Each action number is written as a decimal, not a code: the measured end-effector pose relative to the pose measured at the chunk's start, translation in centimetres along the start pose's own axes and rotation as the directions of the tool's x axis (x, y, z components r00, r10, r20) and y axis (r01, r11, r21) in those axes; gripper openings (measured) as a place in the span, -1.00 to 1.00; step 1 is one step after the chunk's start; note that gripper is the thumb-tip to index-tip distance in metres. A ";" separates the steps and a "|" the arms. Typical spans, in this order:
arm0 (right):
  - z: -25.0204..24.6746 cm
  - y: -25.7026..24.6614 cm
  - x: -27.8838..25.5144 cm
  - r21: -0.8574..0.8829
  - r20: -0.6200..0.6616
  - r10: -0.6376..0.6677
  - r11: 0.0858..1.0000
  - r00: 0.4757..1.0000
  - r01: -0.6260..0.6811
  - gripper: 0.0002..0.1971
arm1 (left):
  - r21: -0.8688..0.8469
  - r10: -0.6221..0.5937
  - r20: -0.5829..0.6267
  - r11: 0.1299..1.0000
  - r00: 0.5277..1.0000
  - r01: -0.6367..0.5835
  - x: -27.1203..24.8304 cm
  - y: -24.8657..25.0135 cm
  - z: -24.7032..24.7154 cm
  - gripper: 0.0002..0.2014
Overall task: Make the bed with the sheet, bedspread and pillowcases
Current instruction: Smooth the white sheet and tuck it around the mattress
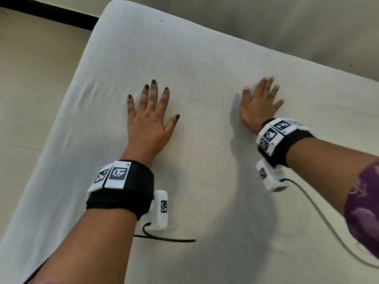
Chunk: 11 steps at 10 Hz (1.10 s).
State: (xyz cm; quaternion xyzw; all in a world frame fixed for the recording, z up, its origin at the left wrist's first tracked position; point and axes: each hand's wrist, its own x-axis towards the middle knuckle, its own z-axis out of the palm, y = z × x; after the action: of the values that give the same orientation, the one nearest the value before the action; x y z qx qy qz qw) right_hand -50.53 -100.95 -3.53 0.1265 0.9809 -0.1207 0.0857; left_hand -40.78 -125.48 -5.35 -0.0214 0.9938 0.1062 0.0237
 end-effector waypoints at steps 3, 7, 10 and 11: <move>2.4 -4.3 3.7 -0.064 0.130 -0.094 0.993 0.987 0.103 -0.23 | 0.036 -0.125 -0.048 0.991 0.991 0.127 0.3 -5.6 0.4 -0.33; 5.6 -17.0 -5.3 -0.009 0.318 -0.771 0.580 0.552 0.815 -0.43 | -0.059 -0.201 -0.292 0.980 0.935 0.192 -1.2 -5.7 -0.3 -0.39; -2.9 2.0 0.6 -0.043 0.188 -0.491 0.861 0.851 0.507 -0.40 | -0.110 -0.080 -0.283 0.993 0.956 0.050 9.7 -13.3 20.8 -0.12; -4.3 8.2 1.9 -0.038 0.173 -0.393 0.914 0.903 0.405 -0.40 | -0.132 -0.043 -0.215 0.991 0.976 0.015 -0.2 1.9 7.8 -0.22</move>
State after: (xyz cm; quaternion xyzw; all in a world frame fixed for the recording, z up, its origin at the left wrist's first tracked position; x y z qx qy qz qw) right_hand -50.73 -91.68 -1.59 -0.0903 0.9794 -0.1096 0.1433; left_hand -40.39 -122.00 -12.52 -0.0489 0.9810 0.1674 -0.0848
